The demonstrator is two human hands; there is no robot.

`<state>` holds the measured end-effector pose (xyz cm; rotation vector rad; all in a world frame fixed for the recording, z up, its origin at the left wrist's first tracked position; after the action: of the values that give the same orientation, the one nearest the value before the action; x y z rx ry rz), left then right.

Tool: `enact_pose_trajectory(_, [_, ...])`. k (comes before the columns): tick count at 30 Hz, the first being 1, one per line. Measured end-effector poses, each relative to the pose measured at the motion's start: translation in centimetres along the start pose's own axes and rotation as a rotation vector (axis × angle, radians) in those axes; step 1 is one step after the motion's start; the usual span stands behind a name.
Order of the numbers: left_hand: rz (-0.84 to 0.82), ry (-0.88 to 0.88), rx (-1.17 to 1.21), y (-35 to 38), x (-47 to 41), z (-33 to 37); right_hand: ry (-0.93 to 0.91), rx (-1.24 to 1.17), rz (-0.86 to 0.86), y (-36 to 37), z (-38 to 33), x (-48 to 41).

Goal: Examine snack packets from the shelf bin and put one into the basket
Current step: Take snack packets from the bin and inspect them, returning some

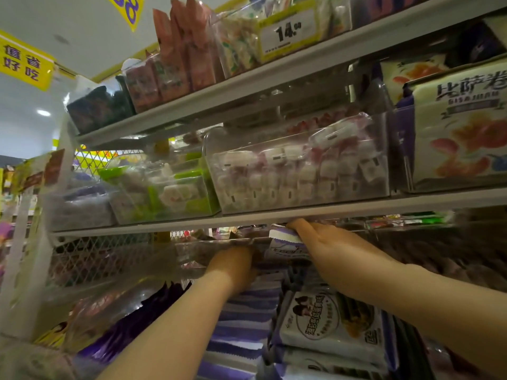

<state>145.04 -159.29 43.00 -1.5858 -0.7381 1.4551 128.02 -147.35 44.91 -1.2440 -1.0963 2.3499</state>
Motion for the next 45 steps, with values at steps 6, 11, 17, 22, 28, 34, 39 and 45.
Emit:
enact_pose_trajectory(6, [0.045,0.066,-0.014,0.0,-0.4,0.2,0.038,-0.038,0.021,0.5,0.4,0.0])
enact_pose_trajectory(11, [0.029,0.084,-0.088,0.1,-0.4,0.5,0.068,-0.052,0.021,0.9,0.6,-0.1])
enact_pose_trajectory(17, [-0.079,0.094,-0.09,0.4,-0.7,0.5,0.068,0.081,0.048,0.7,0.3,0.5])
enact_pose_trajectory(22, [-0.123,0.107,-0.109,0.7,-1.1,1.2,0.059,0.118,0.033,0.3,0.2,0.5])
enact_pose_trajectory(28, [-0.139,0.083,-0.089,1.1,-0.8,1.0,0.124,-0.029,0.028,1.2,0.5,-0.9])
enact_pose_trajectory(34, [-0.134,0.074,-0.015,1.2,-0.5,0.3,0.103,-0.157,0.061,1.4,0.2,-1.2])
enact_pose_trajectory(39, [-0.056,0.086,0.017,1.0,-0.2,0.2,0.122,-0.359,-0.013,2.3,0.5,-1.0])
enact_pose_trajectory(45, [0.006,0.103,-0.001,0.6,0.5,0.0,0.155,-0.437,-0.156,3.3,2.0,-1.7])
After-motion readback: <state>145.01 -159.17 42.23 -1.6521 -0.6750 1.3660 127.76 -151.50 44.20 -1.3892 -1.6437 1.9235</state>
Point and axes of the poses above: each hand's wrist, its own x-axis away from the middle knuckle, its own y-axis out of the palm, z = x × y, the point moved 2 cm from there along -x, towards the middle knuckle, and after that the axes turned 13 degrees about -y, right-handed, at the moved point
